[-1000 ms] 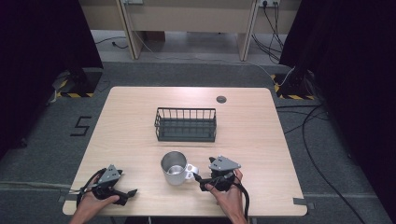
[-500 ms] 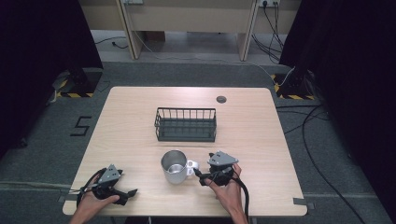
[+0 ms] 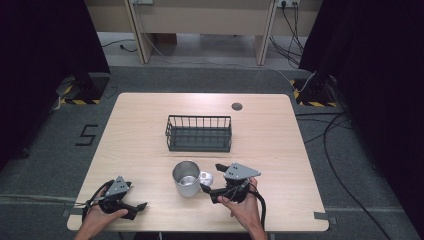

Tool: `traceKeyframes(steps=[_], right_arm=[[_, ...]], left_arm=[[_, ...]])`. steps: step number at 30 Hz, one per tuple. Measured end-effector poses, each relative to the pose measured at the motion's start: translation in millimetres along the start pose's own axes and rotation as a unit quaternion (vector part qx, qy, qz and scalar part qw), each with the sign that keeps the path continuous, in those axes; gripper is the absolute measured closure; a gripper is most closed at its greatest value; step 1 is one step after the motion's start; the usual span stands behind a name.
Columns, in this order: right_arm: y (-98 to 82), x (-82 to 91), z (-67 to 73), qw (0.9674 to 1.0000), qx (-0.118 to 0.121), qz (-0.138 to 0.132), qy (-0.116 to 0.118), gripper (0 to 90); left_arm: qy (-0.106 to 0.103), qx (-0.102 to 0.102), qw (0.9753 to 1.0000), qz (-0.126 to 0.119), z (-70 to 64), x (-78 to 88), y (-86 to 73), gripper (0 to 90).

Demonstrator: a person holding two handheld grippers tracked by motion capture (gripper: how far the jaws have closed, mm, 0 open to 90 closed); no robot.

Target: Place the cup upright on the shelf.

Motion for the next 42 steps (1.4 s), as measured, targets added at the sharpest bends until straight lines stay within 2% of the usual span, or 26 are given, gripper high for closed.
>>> traceKeyframes(steps=[7, 9, 15, 24, 37, 42], right_arm=[[8.2, -11.2, 7.3, 0.9996, 0.016, -0.008, 0.022, 15.0], [10.5, -15.3, 8.7, 0.9993, 0.023, -0.003, 0.029, 15.0], [15.7, -24.6, 10.3, 0.9993, 0.022, -0.006, 0.029, 15.0], [19.5, -40.1, 15.2, 0.9983, 0.030, -0.004, 0.050, 14.2], [22.0, -62.9, 19.4, 0.9983, 0.034, -0.002, 0.046, 5.1], [21.8, -67.5, 18.7, 0.9984, 0.027, -0.001, 0.050, 3.4]], left_arm=[[0.000, 0.001, 1.0000, -0.001, -0.1, -0.1, 0.0, 0.0], [0.000, 0.001, 1.0000, -0.001, -0.1, -0.2, 0.1, 0.0], [0.000, 0.001, 1.0000, -0.001, -0.1, -0.3, 0.2, 0.0], [0.000, 0.001, 1.0000, 0.000, 0.0, -0.2, 0.3, 0.0], [-0.001, 0.000, 1.0000, 0.000, 0.0, -0.2, 0.3, 0.0], [-0.001, 0.001, 1.0000, 0.000, 0.0, -0.2, 0.3, 0.0]])
Point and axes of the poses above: each handheld gripper's, and its own axes: x roughly backward along the jaws, y roughly out of its top, z roughly to its left, the point moved 2 cm from there along -x, roughly forward along the jaws, and after that the axes turned 1 degree about -z, right-handed, at the moved point
